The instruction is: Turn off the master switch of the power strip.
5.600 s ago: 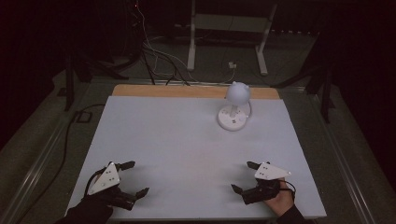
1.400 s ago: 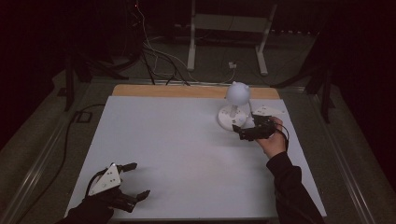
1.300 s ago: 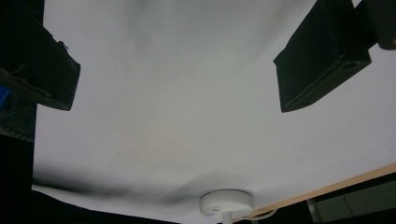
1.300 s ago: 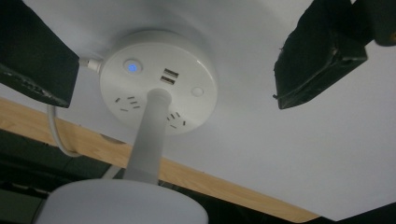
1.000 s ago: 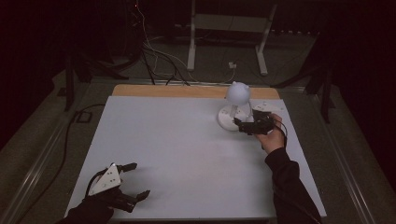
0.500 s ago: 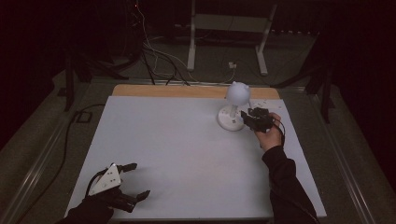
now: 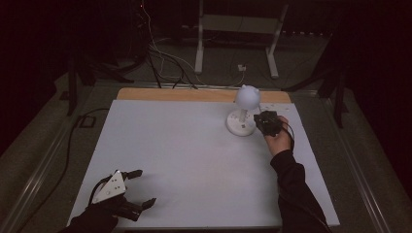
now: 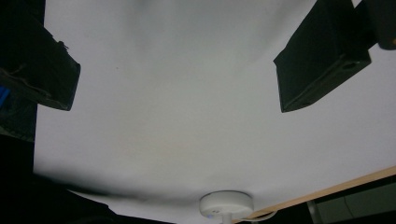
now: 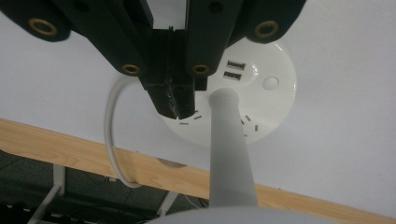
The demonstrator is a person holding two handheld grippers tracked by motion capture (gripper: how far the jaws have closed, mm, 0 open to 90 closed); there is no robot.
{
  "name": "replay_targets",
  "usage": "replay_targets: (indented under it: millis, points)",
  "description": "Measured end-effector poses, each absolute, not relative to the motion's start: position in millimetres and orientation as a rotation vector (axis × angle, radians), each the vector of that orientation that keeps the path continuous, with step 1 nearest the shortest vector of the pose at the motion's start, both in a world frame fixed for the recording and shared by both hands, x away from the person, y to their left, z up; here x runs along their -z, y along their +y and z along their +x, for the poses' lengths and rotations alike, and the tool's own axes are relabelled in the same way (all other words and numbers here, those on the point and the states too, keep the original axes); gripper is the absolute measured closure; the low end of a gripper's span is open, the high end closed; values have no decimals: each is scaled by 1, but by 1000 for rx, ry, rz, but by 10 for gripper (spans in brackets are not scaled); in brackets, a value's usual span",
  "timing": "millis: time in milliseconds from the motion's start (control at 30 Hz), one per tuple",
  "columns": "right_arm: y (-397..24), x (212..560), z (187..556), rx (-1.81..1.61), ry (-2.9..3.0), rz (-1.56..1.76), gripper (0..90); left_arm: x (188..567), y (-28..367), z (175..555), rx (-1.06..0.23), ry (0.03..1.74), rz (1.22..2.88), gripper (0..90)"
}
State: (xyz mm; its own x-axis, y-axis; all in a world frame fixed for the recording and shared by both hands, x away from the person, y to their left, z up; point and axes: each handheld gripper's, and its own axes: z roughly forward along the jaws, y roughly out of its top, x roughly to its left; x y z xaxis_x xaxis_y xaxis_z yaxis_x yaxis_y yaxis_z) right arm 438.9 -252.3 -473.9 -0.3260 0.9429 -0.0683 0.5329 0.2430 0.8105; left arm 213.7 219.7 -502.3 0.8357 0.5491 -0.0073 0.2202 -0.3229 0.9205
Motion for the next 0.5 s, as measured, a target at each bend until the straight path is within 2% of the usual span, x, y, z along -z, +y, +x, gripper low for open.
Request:
replay_targets:
  millis: [500]
  points:
    - [-247,496,446,-884,1968,1323,900,503,220,213,-369,574,1910,4]
